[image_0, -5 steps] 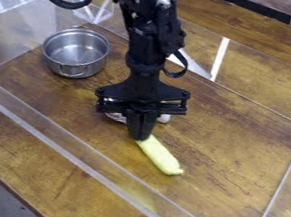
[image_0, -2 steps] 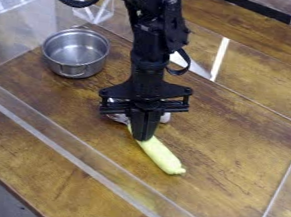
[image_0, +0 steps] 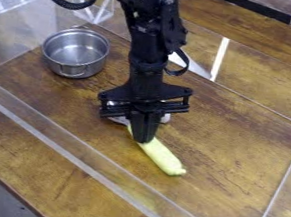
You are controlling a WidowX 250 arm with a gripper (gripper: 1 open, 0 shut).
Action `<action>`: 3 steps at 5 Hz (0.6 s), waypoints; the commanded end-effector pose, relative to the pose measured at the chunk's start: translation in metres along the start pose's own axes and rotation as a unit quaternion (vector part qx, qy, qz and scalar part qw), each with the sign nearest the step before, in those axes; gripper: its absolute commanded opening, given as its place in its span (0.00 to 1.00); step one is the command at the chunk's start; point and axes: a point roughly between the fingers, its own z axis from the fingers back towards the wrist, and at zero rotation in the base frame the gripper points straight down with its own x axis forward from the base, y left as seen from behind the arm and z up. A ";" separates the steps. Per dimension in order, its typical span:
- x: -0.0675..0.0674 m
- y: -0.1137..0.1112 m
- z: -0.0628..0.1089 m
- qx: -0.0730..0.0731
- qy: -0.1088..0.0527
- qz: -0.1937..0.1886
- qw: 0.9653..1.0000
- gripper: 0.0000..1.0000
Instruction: Move the green spoon to the left
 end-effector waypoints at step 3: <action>-0.033 -0.008 -0.015 0.021 0.056 -0.028 0.998 0.00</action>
